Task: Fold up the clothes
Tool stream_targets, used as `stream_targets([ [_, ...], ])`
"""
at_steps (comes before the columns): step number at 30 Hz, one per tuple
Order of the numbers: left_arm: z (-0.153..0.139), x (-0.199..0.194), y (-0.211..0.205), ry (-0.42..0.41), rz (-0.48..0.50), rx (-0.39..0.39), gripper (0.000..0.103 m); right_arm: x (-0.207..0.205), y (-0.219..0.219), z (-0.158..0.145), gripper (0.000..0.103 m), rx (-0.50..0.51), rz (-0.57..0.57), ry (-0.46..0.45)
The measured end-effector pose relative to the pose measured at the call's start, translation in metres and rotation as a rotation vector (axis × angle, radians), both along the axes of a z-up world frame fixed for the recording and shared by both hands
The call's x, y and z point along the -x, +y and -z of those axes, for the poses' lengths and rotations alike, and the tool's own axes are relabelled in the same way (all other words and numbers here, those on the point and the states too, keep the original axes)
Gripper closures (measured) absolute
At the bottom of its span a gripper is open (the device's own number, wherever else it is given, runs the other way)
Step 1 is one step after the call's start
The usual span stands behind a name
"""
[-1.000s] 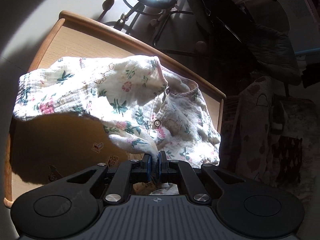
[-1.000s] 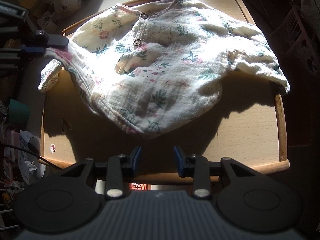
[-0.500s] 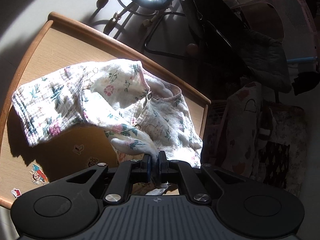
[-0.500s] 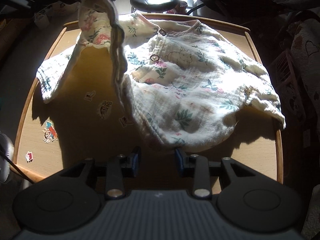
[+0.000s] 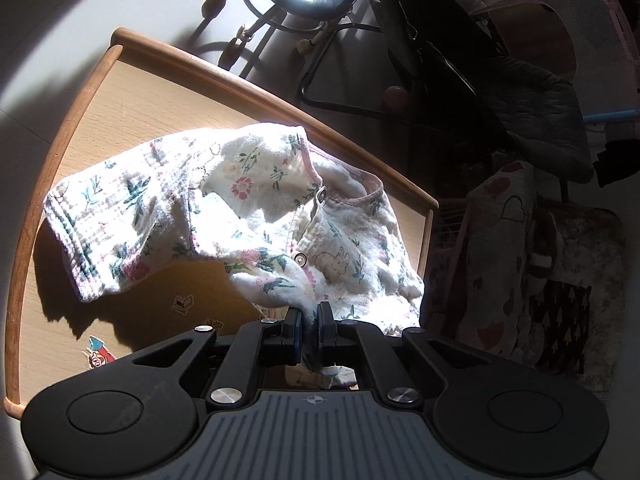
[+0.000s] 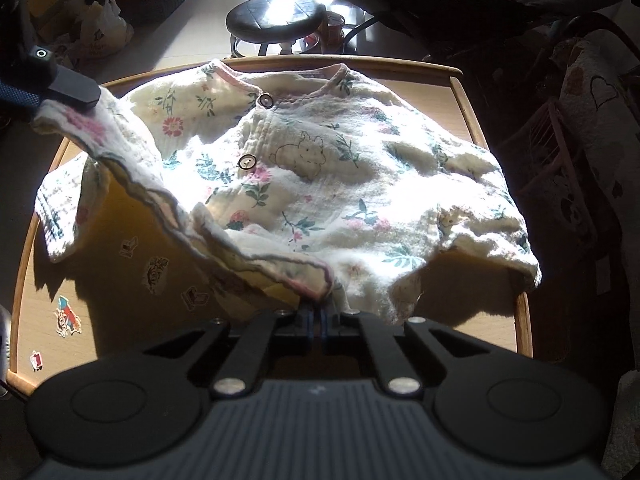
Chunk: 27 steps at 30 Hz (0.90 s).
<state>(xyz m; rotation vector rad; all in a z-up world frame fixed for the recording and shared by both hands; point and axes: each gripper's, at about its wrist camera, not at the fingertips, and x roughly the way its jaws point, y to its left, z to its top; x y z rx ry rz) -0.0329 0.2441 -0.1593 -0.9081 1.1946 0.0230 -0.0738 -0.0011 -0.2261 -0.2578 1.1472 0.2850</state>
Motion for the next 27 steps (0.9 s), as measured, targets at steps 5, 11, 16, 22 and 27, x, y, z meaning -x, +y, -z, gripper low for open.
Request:
stream_targets([
  [5, 0.005, 0.01, 0.001, 0.027, 0.011, -0.028, 0.097, 0.001, 0.002, -0.018, 0.1, 0.09, -0.245, 0.072],
  [11, 0.021, 0.037, 0.0, 0.092, 0.019, -0.045, 0.097, 0.021, 0.021, -0.033, 0.1, 0.354, -0.731, 0.089],
  [16, 0.042, 0.061, -0.007, 0.164, 0.022, -0.08, 0.096, 0.036, 0.038, -0.029, 0.099, 0.462, -0.947, 0.064],
  [22, 0.064, 0.073, 0.009, 0.225, -0.044, -0.147, 0.096, 0.038, 0.038, -0.018, 0.09, 0.319, -0.821, 0.037],
  [27, 0.063, 0.064, 0.032, 0.233, -0.093, -0.203, 0.096, 0.038, 0.002, -0.023, 0.071, 0.111, -0.56, 0.099],
])
